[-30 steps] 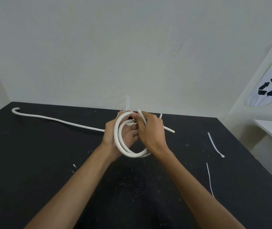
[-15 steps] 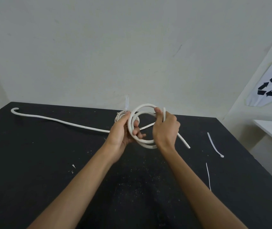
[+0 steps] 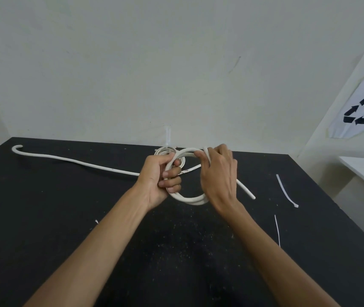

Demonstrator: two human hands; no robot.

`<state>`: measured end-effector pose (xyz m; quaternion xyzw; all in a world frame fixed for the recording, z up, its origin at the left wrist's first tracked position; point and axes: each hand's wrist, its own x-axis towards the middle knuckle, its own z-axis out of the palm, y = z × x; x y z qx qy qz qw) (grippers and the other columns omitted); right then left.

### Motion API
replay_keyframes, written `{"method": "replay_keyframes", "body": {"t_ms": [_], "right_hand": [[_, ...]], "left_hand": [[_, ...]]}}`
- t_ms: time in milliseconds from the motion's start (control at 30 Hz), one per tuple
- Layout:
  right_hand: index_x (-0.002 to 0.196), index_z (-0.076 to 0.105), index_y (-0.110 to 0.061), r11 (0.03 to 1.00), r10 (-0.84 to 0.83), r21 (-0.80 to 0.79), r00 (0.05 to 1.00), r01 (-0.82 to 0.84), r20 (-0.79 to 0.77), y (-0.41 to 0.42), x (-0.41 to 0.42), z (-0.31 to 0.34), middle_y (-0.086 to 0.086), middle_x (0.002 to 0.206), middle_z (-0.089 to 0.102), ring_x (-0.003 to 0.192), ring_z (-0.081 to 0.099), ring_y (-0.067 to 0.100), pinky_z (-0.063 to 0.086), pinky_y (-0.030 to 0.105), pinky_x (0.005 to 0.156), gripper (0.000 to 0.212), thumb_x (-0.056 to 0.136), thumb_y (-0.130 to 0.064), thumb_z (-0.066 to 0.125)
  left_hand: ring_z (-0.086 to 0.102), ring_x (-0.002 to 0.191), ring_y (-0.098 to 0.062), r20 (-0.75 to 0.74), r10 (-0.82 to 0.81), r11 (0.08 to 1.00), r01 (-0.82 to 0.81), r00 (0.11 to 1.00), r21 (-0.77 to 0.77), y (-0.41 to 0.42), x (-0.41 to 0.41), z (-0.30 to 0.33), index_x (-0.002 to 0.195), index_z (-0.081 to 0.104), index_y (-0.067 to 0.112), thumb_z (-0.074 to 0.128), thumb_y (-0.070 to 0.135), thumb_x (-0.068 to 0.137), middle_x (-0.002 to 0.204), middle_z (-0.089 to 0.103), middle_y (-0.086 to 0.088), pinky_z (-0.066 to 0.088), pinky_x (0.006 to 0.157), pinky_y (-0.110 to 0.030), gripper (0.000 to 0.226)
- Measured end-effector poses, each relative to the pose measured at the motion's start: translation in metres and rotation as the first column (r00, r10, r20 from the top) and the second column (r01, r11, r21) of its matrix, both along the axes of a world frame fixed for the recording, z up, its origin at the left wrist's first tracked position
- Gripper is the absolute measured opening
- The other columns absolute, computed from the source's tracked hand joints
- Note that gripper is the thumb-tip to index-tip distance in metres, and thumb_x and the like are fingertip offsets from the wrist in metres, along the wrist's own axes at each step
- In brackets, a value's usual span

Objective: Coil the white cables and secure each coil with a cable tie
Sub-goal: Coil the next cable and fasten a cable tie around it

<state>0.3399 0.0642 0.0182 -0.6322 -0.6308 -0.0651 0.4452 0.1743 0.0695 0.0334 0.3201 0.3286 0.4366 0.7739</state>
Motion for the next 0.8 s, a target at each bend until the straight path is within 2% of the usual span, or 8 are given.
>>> {"method": "replay_keyframes", "body": {"t_ms": [133, 233, 367, 467, 567, 633, 733, 800], "right_hand": [[0.077, 0.047, -0.017, 0.984, 0.132, -0.11, 0.989, -0.139, -0.065, 0.001, 0.01, -0.006, -0.003, 0.062, 0.045, 0.054, 0.04, 0.025, 0.037, 0.046, 0.053, 0.047, 0.112, -0.048, 0.049], [0.077, 0.046, -0.013, 0.954, 0.238, -0.172, 0.97, -0.244, -0.056, -0.004, 0.016, -0.009, 0.001, 0.056, 0.042, 0.053, 0.03, 0.02, 0.034, 0.046, 0.05, 0.049, 0.111, -0.048, 0.051], [0.084, 0.049, -0.008, 0.924, 0.293, -0.237, 0.954, -0.299, -0.061, -0.004, 0.019, -0.011, 0.012, 0.061, 0.05, 0.054, 0.032, 0.023, 0.037, 0.051, 0.052, 0.042, 0.112, -0.039, 0.052], [0.09, 0.047, -0.008, 0.896, 0.336, -0.286, 0.94, -0.34, -0.064, -0.006, 0.019, -0.011, 0.012, 0.064, 0.051, 0.053, 0.036, 0.025, 0.037, 0.052, 0.052, 0.035, 0.113, -0.033, 0.051], [0.096, 0.046, -0.008, 0.874, 0.368, -0.312, 0.927, -0.373, -0.077, -0.007, 0.02, -0.01, 0.007, 0.064, 0.05, 0.051, 0.037, 0.022, 0.035, 0.043, 0.048, 0.029, 0.113, -0.03, 0.05], [0.099, 0.045, -0.008, 0.859, 0.378, -0.347, 0.923, -0.377, -0.067, -0.006, 0.021, -0.01, 0.007, 0.065, 0.051, 0.05, 0.037, 0.02, 0.035, 0.037, 0.047, 0.026, 0.113, -0.029, 0.05], [0.105, 0.046, -0.011, 0.822, 0.406, -0.421, 0.913, -0.382, -0.036, -0.005, 0.022, -0.01, 0.011, 0.073, 0.058, 0.054, 0.043, 0.022, 0.045, 0.045, 0.051, 0.02, 0.114, -0.028, 0.048], [0.106, 0.047, -0.012, 0.813, 0.412, -0.44, 0.911, -0.38, -0.025, -0.005, 0.023, -0.008, 0.012, 0.075, 0.06, 0.055, 0.046, 0.021, 0.049, 0.045, 0.052, 0.018, 0.114, -0.028, 0.048]], "left_hand": [[0.016, 0.033, -0.008, -0.22, 0.065, 0.994, -0.045, 0.973, 0.096, 0.001, 0.001, 0.005, 0.078, 0.057, 0.012, 0.047, 0.024, 0.108, 0.047, 0.025, 0.006, 0.02, 0.045, -0.025, 0.033], [0.019, 0.036, -0.009, -0.396, 0.132, 0.977, -0.052, 0.909, 0.206, 0.003, -0.001, 0.005, 0.085, 0.062, 0.008, 0.048, 0.021, 0.109, 0.05, 0.027, 0.005, 0.025, 0.042, -0.022, 0.031], [0.019, 0.037, -0.01, -0.45, 0.2, 0.957, -0.075, 0.87, 0.281, 0.002, 0.0, 0.002, 0.087, 0.065, 0.004, 0.048, 0.018, 0.108, 0.051, 0.026, 0.004, 0.023, 0.042, -0.022, 0.03], [0.02, 0.04, -0.012, -0.492, 0.258, 0.932, -0.079, 0.831, 0.354, 0.001, 0.001, 0.0, 0.085, 0.069, 0.003, 0.049, 0.018, 0.106, 0.05, 0.027, 0.003, 0.022, 0.043, -0.023, 0.032], [0.026, 0.037, -0.011, -0.554, 0.347, 0.882, -0.062, 0.757, 0.467, 0.0, 0.003, 0.002, 0.09, 0.074, 0.004, 0.055, 0.029, 0.108, 0.047, 0.032, 0.008, 0.025, 0.041, -0.024, 0.036], [0.036, 0.034, -0.007, -0.589, 0.412, 0.828, -0.016, 0.695, 0.561, 0.0, 0.004, 0.004, 0.094, 0.074, 0.012, 0.057, 0.032, 0.108, 0.043, 0.039, 0.015, 0.03, 0.039, -0.023, 0.029], [0.047, 0.036, -0.003, -0.633, 0.457, 0.771, 0.076, 0.625, 0.632, 0.0, 0.003, 0.005, 0.096, 0.075, 0.019, 0.056, 0.029, 0.108, 0.044, 0.046, 0.021, 0.034, 0.037, -0.02, 0.025], [0.045, 0.036, -0.005, -0.639, 0.425, 0.779, 0.1, 0.641, 0.619, 0.002, 0.001, 0.003, 0.097, 0.075, 0.02, 0.055, 0.029, 0.108, 0.044, 0.045, 0.019, 0.037, 0.039, -0.022, 0.024]]}}
